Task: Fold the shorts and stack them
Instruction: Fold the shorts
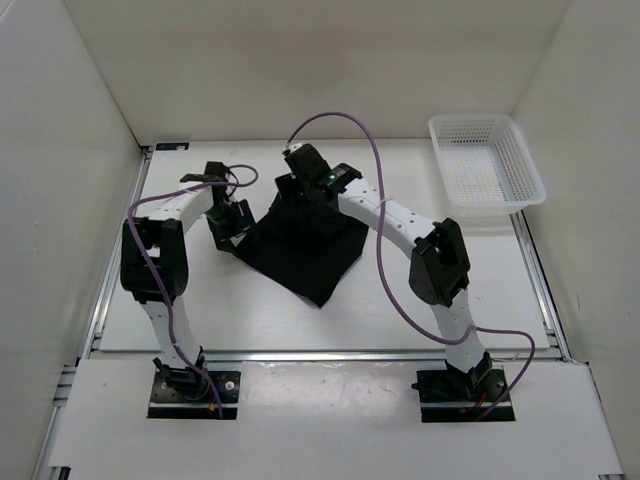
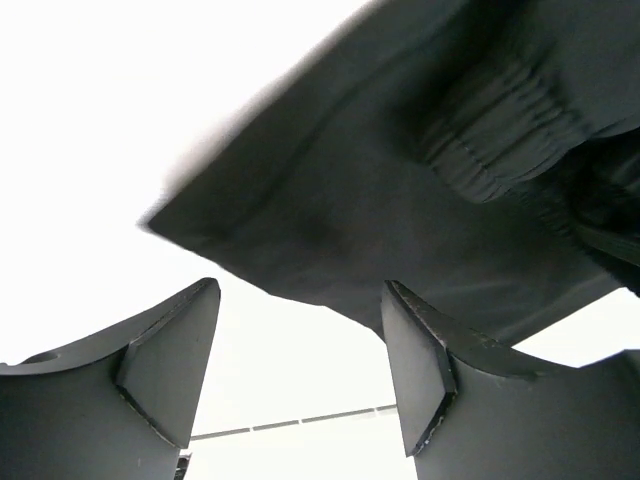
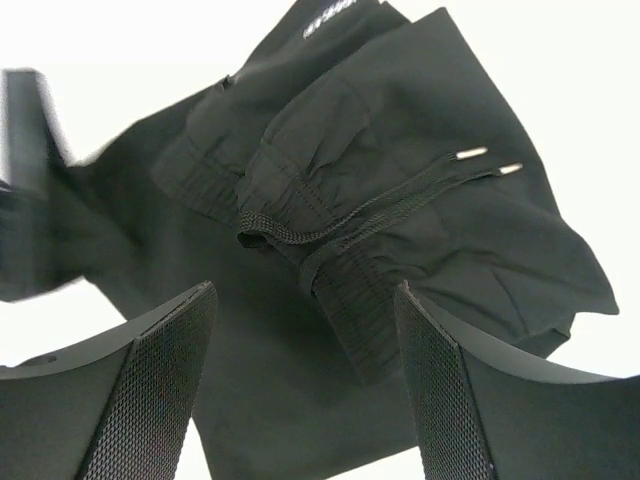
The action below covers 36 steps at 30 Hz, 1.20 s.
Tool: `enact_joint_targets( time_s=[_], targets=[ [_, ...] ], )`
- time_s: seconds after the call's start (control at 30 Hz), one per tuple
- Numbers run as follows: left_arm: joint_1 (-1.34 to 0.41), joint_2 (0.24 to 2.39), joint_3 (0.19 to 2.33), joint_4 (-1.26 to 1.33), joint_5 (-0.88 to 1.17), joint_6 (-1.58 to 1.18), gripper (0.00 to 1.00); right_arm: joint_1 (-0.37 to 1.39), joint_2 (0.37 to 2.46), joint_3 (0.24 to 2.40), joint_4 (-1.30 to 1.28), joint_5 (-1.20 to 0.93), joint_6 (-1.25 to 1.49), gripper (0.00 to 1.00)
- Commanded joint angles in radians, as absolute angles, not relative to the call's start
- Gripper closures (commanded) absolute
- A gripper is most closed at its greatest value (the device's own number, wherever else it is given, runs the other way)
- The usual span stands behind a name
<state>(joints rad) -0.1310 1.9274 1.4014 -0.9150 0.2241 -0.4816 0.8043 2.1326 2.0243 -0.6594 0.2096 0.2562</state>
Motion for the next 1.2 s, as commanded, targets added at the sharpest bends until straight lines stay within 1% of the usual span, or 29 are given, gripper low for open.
enact_joint_targets(
  time_s=[0.0,0.2,0.43,0.53,0.57,0.63,0.67,0.8,0.93,0.97,1.03,1.07,1.1,1.17],
  targets=[
    [-0.065,1.813,1.437,-0.939,0.222,-0.462,0.23,0.825,2.169,2.019,-0.652,0.227,0.212,0.24],
    [0.009,1.79,1.427,-0.948,0.262,-0.442,0.23,0.856,2.261,2.046,-0.643,0.316,0.147,0.24],
    [0.018,1.79,1.417,-0.948,0.262,-0.433,0.25,0.874,2.33,2.046,-0.621,0.428,0.091,0.24],
    [0.018,1.79,1.417,-0.948,0.262,-0.433,0.26,0.874,2.379,2.089,-0.621,0.462,0.091,0.24],
    [0.018,1.79,1.417,-0.948,0.262,-0.433,0.26,0.874,2.388,2.108,-0.621,0.509,0.101,0.24],
    [0.018,1.79,1.417,-0.948,0.262,-0.433,0.26,0.874,2.401,2.12,-0.621,0.579,0.11,0.27],
    [0.018,1.79,1.417,-0.948,0.262,-0.423,0.26,0.874,2.41,2.129,-0.621,0.6,0.11,0.27],
    [0.028,1.79,1.408,-0.948,0.262,-0.423,0.26,0.874,2.43,2.129,-0.621,0.615,0.11,0.29],
    [0.028,1.79,1.408,-0.948,0.262,-0.414,0.27,0.874,2.451,2.129,-0.621,0.58,0.121,0.4],
    [0.028,1.79,1.408,-0.948,0.262,-0.414,0.27,0.874,2.451,2.129,-0.621,0.58,0.121,0.5],
    [0.028,1.79,1.408,-0.948,0.262,-0.414,0.27,0.874,2.451,2.129,-0.621,0.58,0.132,0.61],
    [0.028,1.79,1.399,-0.948,0.262,-0.414,0.27,0.874,2.451,2.129,-0.621,0.58,0.132,0.71],
    [0.028,1.79,1.399,-0.948,0.262,-0.414,0.27,0.874,2.451,2.129,-0.621,0.58,0.132,0.84],
    [0.028,1.79,1.388,-0.948,0.262,-0.414,0.27,0.874,2.435,2.12,-0.621,0.58,0.141,0.94]
  ],
)
